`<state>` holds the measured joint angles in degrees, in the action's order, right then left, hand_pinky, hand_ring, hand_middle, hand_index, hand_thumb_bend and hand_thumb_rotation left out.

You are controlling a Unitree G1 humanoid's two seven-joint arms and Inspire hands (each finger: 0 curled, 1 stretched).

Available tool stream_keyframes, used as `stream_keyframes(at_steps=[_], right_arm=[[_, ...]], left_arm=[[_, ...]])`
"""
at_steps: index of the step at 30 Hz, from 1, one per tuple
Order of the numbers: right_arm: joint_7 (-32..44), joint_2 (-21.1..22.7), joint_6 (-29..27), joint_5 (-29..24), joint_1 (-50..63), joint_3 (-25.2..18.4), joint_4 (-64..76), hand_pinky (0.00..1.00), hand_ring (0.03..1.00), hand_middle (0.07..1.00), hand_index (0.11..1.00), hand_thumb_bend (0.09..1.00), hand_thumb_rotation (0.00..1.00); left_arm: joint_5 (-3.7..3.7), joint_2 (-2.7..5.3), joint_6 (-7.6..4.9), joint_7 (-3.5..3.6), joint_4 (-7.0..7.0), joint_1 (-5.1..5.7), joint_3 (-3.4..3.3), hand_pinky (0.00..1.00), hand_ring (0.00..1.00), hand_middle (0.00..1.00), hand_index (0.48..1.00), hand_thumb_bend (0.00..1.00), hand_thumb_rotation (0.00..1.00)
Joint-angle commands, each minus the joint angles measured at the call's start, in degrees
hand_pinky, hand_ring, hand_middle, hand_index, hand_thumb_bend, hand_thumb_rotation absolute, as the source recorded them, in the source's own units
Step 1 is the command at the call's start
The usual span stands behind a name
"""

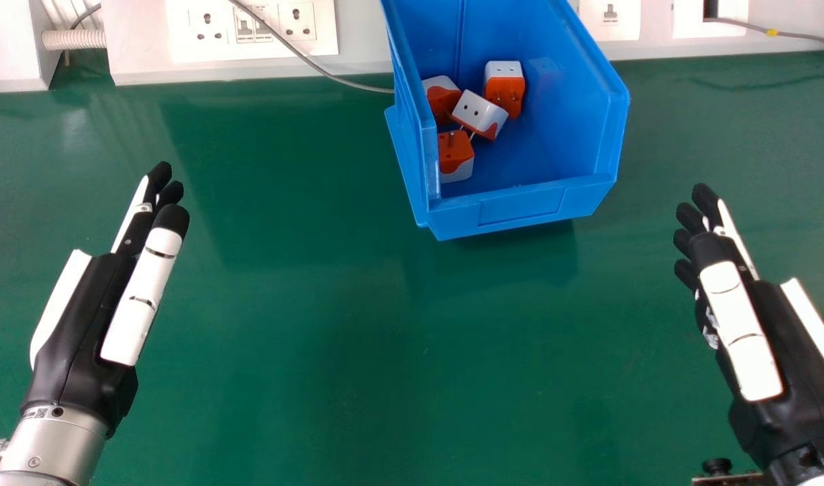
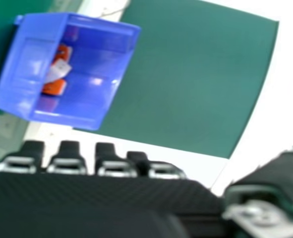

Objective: Pick all objects and put in blue box

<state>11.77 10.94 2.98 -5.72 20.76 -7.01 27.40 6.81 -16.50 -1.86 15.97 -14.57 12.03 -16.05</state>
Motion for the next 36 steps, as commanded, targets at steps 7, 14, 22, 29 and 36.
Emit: stream_keyframes(at_steps=[7, 14, 22, 29, 36], right_arm=[[0.42, 0.18, -1.35, -0.29, -0.08, -0.22, 1.67, 1.0, 1.0, 1.0, 1.0, 0.43, 1.0], [0.28, -0.04, -1.14, -0.38, 0.08, -0.16, 1.82, 1.0, 1.0, 1.0, 1.0, 0.442, 1.0], [0.38, -0.12, -1.55, -0.6, 0.07, -0.32, 1.45, 1.0, 1.0, 1.0, 1.0, 0.453, 1.0], [0.42, -0.09, -1.71, -0.87, 0.28, -0.57, 1.3, 1.0, 1.0, 1.0, 1.0, 0.46, 1.0], [0.27, -0.04, -2.06, -0.3, 0.62, -0.54, 1.06, 1.0, 1.0, 1.0, 1.0, 0.478, 1.0]], left_arm=[[-0.34, -1.12, 0.29, -0.52, -2.45, 0.41, -0.36, 1.0, 1.0, 1.0, 1.0, 0.48, 1.0], [-0.29, -1.12, 0.57, -0.53, -2.51, 0.3, -0.42, 1.0, 1.0, 1.0, 1.0, 0.49, 1.0], [-0.17, -0.86, 0.43, -0.48, -2.55, 0.5, -0.27, 1.0, 1.0, 1.0, 1.0, 0.49, 1.0], [-0.27, -0.81, 0.82, -0.57, -3.41, 0.8, -0.13, 1.0, 1.0, 1.0, 1.0, 0.5, 1.0], [-0.33, -0.82, 0.63, -0.6, -3.41, 1.09, -0.22, 1.0, 1.0, 1.0, 1.0, 0.51, 1.0]])
